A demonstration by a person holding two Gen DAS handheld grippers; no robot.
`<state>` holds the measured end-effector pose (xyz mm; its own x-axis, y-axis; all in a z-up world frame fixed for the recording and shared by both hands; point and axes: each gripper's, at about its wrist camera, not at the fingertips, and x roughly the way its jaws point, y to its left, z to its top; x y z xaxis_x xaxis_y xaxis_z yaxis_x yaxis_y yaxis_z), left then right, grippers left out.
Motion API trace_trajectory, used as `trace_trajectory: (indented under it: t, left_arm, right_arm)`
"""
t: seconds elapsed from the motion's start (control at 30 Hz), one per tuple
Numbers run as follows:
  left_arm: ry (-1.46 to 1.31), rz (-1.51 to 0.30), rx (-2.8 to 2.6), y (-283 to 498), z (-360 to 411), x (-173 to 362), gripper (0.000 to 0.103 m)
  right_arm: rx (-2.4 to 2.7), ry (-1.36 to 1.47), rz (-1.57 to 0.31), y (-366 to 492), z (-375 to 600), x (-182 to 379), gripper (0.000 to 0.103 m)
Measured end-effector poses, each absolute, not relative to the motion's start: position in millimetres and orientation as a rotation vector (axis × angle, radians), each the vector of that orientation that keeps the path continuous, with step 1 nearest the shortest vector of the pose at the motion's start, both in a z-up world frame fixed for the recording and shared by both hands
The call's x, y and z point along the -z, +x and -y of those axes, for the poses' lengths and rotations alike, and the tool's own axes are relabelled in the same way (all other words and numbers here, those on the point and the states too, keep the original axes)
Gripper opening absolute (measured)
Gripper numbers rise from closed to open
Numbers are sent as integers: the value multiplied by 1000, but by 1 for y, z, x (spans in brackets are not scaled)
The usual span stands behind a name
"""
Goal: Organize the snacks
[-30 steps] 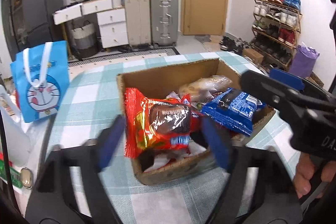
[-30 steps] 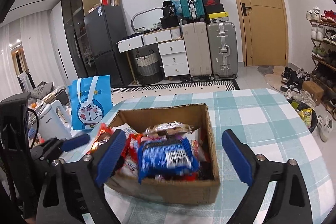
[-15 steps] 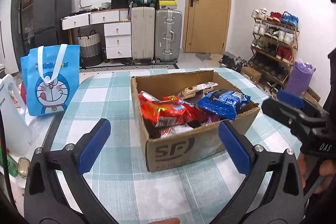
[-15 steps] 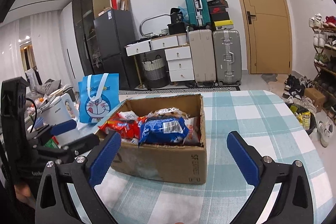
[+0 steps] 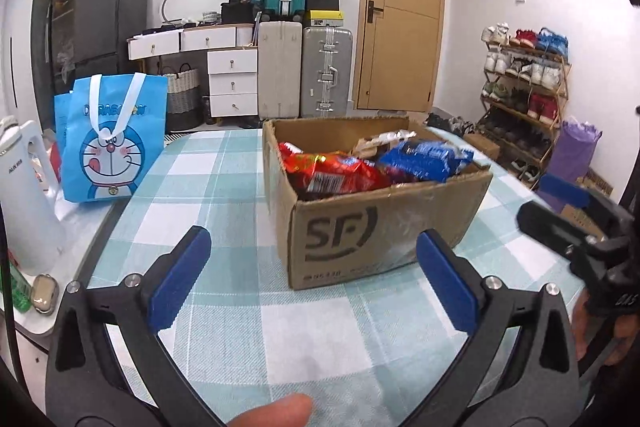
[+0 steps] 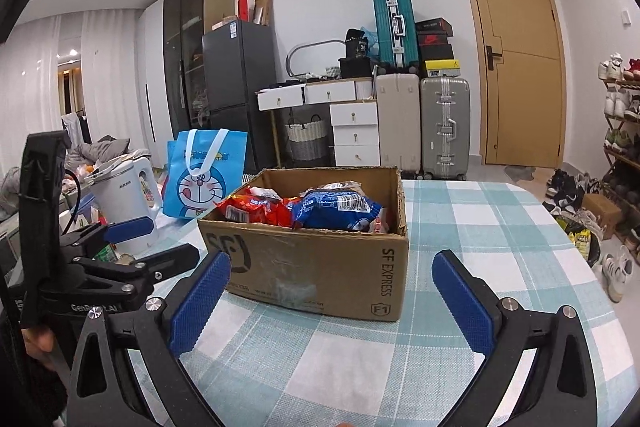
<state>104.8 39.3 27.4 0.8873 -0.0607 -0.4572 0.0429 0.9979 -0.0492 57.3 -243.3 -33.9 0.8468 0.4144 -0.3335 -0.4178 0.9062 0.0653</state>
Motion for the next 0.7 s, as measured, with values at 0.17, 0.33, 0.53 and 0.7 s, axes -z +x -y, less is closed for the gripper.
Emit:
trace_trajectory:
  t: [0.17,0.33,0.53,0.7]
  left_arm:
    - [-15,-457,44,100,-36,-17,103]
    - [-22,-442,41,101,-39,-10,103]
    - [-50,-448,50,105,-44,-5,103]
    - [-58,-443,44,105,-47,-6,103]
  right_arm:
    - [-442,-4,-335,52,244,39,102]
    - [-436,-19,-323,50,244,43,102]
    - [-435,-6,-310,48,247,47,102]
    - [-421,-21,-302,46,245,46,103]
